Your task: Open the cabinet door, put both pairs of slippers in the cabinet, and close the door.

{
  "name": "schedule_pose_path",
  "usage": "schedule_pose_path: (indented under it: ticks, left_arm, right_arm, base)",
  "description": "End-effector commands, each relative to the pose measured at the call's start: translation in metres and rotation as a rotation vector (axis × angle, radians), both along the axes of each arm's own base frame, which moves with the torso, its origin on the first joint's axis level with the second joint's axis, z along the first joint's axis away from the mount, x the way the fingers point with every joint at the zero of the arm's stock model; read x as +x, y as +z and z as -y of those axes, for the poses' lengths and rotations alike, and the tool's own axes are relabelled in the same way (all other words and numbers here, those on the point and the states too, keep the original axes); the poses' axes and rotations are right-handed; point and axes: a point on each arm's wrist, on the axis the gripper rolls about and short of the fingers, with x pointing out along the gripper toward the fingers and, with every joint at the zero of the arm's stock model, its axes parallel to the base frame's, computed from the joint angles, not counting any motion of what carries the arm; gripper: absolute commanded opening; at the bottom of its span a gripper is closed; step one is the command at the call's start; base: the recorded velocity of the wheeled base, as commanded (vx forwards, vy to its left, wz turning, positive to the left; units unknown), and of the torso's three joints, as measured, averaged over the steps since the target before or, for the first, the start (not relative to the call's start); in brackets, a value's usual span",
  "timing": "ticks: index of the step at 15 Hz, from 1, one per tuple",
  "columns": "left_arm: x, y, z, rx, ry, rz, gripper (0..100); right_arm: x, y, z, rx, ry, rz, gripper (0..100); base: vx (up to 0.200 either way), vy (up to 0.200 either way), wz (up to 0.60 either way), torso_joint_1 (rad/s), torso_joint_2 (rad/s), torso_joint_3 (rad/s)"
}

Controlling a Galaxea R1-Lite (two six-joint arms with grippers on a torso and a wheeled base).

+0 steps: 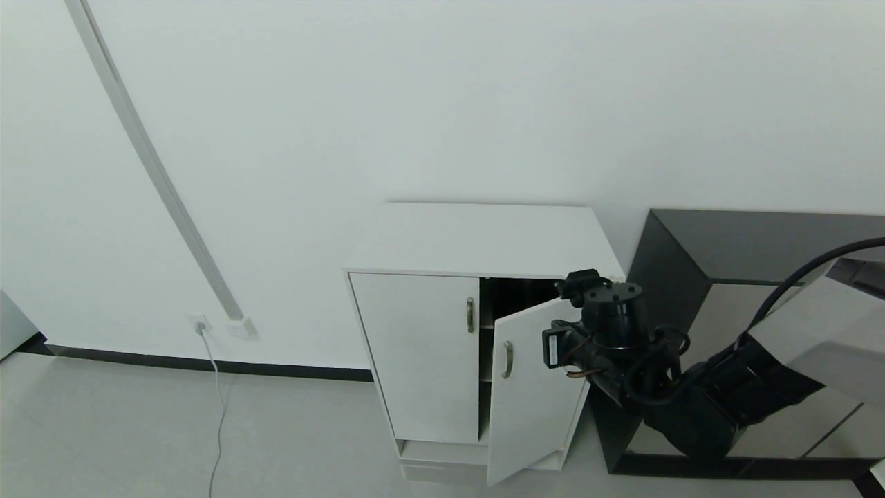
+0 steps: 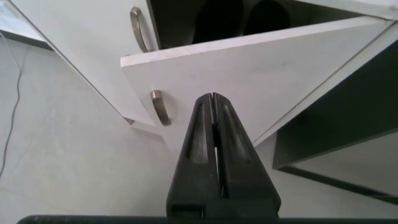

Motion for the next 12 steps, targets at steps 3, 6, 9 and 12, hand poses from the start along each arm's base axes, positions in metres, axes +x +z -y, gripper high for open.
schedule_pose_path:
  ticks: [3, 6, 9, 12]
  left_arm:
    - [0.0, 0.0, 0.0, 0.0, 0.0, -0.001, 0]
    - [0.0, 0.0, 0.0, 0.0, 0.0, -0.001, 0]
    - [0.0, 0.0, 0.0, -0.003, 0.002, -0.001, 0]
    - [0.0, 0.0, 0.0, -0.003, 0.003, -0.001, 0]
  right_arm:
    - [-0.019, -0.02, 0.014, -0.025, 0.004, -0.035, 0]
    - [-0.033, -0.032, 0.023, -0.035, 0.009, -0.05, 0]
    - [-0.048, -0.046, 0.03, -0.045, 0.044, -0.084, 0]
    - [-0.044, -0.057, 0.026, -0.046, 0.055, -0.091, 0]
  base:
    - [0.067, 0.0, 0.0, 0.004, 0.0, 0.002]
    - [0.2, 0.0, 0.0, 0.005, 0.0, 0.002]
    - [0.067, 0.0, 0.0, -0.002, 0.0, 0.001]
    - [0.0, 0.0, 0.0, 0.0, 0.0, 0.0]
